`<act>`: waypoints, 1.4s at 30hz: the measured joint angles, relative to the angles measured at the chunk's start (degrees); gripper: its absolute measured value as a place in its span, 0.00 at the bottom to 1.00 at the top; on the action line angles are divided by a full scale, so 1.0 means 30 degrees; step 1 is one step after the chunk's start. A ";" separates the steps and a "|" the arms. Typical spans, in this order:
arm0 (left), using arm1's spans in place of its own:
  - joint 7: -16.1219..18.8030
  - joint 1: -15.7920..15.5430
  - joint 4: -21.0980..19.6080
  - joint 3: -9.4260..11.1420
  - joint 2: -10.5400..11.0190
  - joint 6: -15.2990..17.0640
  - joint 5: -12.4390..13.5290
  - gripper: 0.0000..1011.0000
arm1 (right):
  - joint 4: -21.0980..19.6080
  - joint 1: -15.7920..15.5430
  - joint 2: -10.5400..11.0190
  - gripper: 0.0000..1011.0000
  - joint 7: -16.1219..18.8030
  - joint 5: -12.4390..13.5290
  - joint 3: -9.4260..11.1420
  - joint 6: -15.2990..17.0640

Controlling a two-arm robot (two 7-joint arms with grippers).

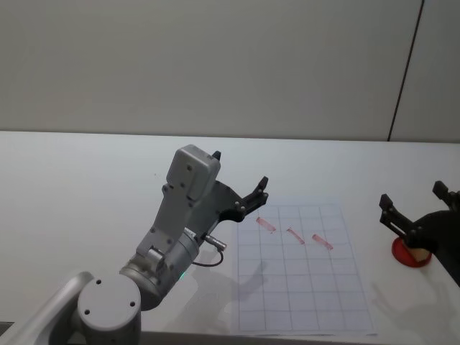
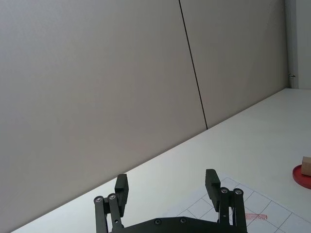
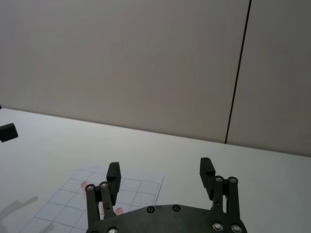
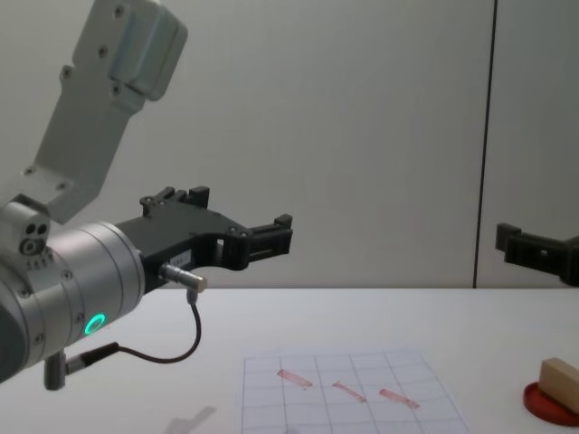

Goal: Use the one hand to pick up the stamp and affix it onto the A4 paper.

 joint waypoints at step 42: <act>0.0000 0.0000 0.0001 0.0000 0.0000 0.0000 0.0000 0.99 | 0.0070 0.0020 -0.0010 0.99 0.0014 0.0005 0.0009 0.0020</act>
